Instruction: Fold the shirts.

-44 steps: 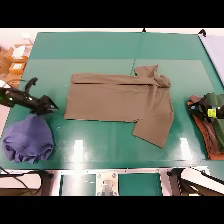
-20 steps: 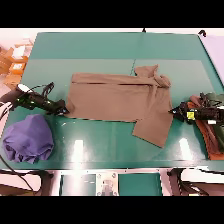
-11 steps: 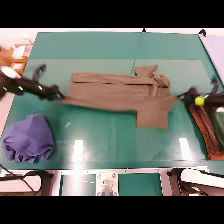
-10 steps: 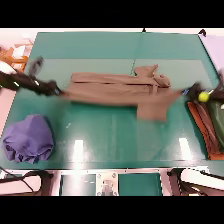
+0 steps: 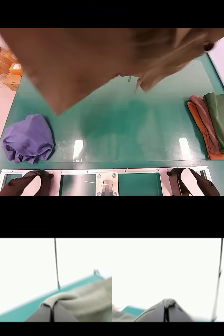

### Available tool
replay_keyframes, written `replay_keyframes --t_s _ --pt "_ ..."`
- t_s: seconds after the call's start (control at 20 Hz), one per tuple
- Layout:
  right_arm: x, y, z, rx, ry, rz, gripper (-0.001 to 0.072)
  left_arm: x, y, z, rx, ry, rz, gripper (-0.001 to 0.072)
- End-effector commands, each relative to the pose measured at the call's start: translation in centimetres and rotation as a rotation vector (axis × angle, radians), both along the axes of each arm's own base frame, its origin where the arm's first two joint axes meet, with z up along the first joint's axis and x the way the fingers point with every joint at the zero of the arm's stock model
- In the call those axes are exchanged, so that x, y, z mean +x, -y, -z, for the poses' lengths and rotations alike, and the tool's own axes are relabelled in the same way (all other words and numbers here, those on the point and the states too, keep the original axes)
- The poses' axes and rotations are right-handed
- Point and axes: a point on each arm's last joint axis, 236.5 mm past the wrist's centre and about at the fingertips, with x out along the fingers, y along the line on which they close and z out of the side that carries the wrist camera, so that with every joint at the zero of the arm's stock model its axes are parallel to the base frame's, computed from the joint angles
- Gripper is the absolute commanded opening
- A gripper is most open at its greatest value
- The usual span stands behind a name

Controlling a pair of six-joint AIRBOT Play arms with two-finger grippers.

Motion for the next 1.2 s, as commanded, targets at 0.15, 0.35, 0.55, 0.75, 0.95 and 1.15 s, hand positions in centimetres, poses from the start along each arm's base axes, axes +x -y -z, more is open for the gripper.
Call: replay_keyframes --t_s 0.15,0.35,0.55,0.75,0.95,1.15 --pt "-6.1 -0.4 -4.0 -0.019 0.141 0.19 0.0024 -5.2 -3.9 -2.3 0.037 0.11 -0.239 0.0023" --pt "0.3 2.8 2.7 0.098 -0.083 0.131 0.0024 2.4 -5.5 5.8 0.03 -0.155 -0.245 0.0023" --pt "9.0 5.9 17.1 0.252 -0.419 0.056 0.0024 12.2 -3.7 21.2 -0.043 -0.578 -0.067 0.0023" --pt "16.4 6.6 33.5 0.357 -0.666 0.077 0.0024 19.5 -1.9 37.4 -0.195 -0.89 0.068 0.0023" --pt "23.0 8.6 46.6 0.412 -0.852 0.186 0.0023 25.4 -0.4 51.1 -0.223 -1.082 0.053 0.0023" --pt "28.6 10.4 51.8 0.447 -0.927 0.2 0.0023 31.4 -1.0 53.9 -0.302 -1.061 0.004 0.0023"
